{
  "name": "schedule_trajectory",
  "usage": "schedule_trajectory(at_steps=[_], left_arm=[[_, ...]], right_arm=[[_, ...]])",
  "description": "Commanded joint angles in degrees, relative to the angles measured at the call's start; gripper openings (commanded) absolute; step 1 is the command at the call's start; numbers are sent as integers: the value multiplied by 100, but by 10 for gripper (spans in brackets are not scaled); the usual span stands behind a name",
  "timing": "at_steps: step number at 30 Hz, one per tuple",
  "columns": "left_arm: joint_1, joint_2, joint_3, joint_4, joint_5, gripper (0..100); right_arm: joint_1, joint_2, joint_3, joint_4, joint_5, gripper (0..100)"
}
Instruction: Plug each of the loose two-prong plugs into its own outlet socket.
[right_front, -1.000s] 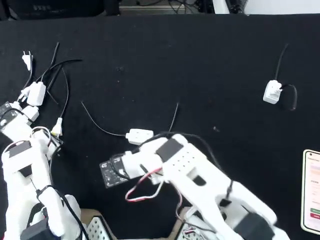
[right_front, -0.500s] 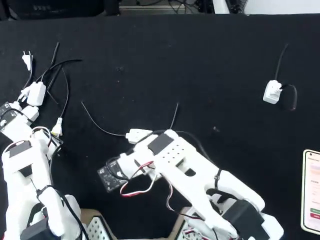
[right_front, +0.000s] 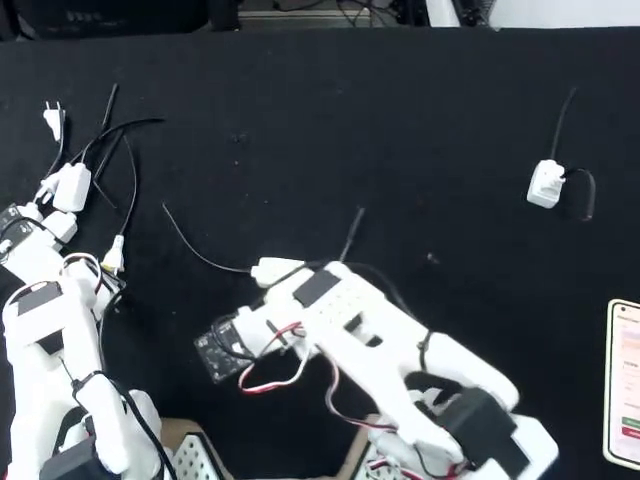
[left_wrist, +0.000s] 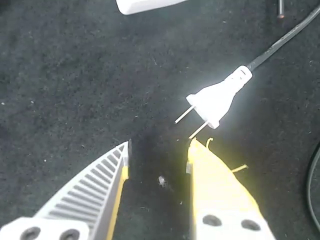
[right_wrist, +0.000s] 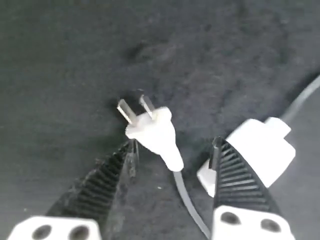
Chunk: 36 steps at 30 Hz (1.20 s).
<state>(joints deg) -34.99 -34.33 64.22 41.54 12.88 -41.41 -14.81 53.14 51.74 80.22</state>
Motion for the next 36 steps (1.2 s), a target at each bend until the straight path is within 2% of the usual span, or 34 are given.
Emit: schedule_trajectory(at_steps=[1,7,10,13,23,26,28,33,36], left_arm=[[4,-97,-303,-26,35,191],[4,-97,-303,-26,35,191],[4,-97,-303,-26,35,191],[4,-97,-303,-26,35,191],[4,-97,-312,-26,35,191],[4,-97,-312,-35,44,191],[4,-97,-312,-35,44,191],[4,-97,-312,-35,44,191],[4,-97,-312,-35,44,191]], right_arm=[[18,154,-92,62,229,229],[26,470,-295,105,264,227],[26,470,-400,105,79,159],[18,470,-655,70,-677,8],[-35,470,-971,114,-3437,10],[-114,514,-866,97,-3851,11],[-273,514,-813,79,-3833,29],[-352,514,-796,114,-3842,256],[-431,505,-831,70,-3842,257]])
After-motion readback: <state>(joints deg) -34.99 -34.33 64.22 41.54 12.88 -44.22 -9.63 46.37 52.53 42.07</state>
